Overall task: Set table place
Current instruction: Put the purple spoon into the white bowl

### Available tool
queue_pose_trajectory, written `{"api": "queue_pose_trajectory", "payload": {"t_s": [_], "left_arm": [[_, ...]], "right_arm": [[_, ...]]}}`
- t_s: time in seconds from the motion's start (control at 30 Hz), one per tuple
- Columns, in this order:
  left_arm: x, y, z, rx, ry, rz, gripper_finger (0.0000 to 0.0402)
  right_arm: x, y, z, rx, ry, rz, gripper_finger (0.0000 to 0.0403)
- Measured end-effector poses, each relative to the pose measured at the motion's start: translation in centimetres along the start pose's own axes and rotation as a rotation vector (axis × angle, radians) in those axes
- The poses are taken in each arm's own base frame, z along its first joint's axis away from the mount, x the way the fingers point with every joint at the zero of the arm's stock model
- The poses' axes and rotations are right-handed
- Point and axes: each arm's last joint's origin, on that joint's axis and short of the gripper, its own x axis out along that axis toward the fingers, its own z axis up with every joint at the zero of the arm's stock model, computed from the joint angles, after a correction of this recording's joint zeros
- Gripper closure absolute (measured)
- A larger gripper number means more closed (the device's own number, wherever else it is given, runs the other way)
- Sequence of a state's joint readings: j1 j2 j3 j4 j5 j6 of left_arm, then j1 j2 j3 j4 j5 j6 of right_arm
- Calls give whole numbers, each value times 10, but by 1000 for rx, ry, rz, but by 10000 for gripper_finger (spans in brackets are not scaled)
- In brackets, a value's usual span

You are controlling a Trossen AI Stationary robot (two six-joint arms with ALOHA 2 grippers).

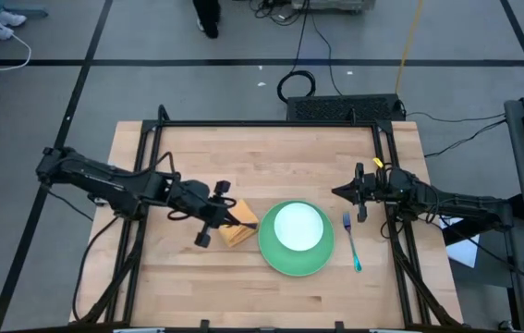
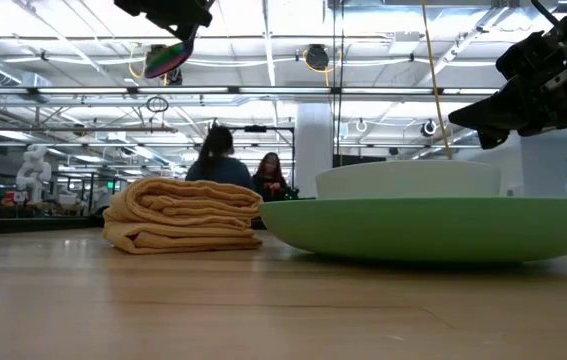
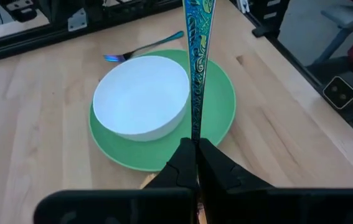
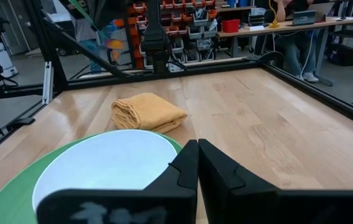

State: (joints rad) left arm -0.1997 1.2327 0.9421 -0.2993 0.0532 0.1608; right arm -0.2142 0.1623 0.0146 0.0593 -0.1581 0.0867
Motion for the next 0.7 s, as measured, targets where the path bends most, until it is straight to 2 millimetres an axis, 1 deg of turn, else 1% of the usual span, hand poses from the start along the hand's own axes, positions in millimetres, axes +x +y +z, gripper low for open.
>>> {"api": "queue_pose_trajectory", "payload": {"t_s": [0.17, 0.33, 0.43, 0.53, 0.7], "left_arm": [[0, 1, 0, -7, -3, 4, 401], [2, 2, 4, -43, -43, 15, 401], [11, 3, 8, -65, -88, 23, 401], [24, 5, 13, -89, -150, 24, 401], [48, 7, 11, -74, -176, 28, 401]], "right_arm": [[0, 0, 0, 0, 0, 0, 403], [0, 0, 0, -1, 0, 0, 403], [0, 0, 0, -1, 0, 0, 403], [0, 0, 0, -1, 0, 0, 403], [0, 0, 0, -1, 0, 0, 403]]}}
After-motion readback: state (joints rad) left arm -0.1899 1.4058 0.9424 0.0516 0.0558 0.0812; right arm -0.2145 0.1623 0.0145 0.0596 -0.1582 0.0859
